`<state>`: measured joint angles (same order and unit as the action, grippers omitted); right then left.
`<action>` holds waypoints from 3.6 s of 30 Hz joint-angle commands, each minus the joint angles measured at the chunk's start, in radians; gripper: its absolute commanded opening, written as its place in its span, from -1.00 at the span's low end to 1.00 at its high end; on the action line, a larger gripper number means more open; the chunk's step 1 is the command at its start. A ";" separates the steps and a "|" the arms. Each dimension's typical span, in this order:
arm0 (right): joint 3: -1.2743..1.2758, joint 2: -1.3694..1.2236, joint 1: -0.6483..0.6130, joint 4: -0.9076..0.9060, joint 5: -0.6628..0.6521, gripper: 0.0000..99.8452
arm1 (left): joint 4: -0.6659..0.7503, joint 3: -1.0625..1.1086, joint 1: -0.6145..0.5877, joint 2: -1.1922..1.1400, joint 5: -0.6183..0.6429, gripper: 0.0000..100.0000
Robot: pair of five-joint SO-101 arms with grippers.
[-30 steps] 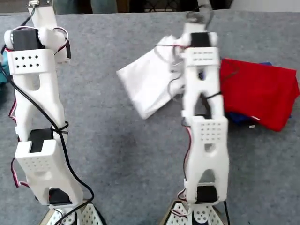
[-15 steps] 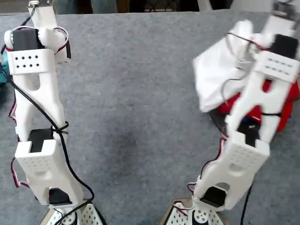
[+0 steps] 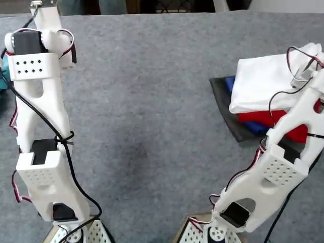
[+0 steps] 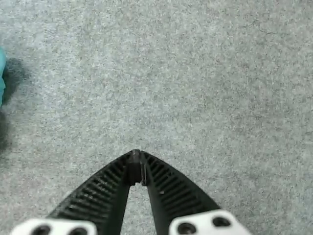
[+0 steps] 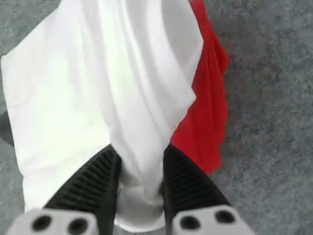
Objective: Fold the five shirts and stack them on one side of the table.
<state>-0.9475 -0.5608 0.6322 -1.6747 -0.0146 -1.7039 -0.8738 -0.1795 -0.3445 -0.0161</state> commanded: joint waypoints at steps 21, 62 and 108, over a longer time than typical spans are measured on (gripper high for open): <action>-0.008 0.019 -0.049 -0.089 -0.150 -0.13 | -0.025 0.042 -0.504 0.051 -0.018 -0.48; 0.001 0.179 -0.414 -0.091 -0.153 -0.13 | -0.061 -0.277 -0.602 -0.361 -0.236 -0.95; -0.291 -0.229 -1.140 -0.031 -0.160 -0.13 | 0.025 1.239 -0.730 1.626 -0.315 -0.52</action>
<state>-1.1884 -0.7956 -0.4987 -1.7070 -0.1680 -1.7346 0.2908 -0.7396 1.4016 -0.3245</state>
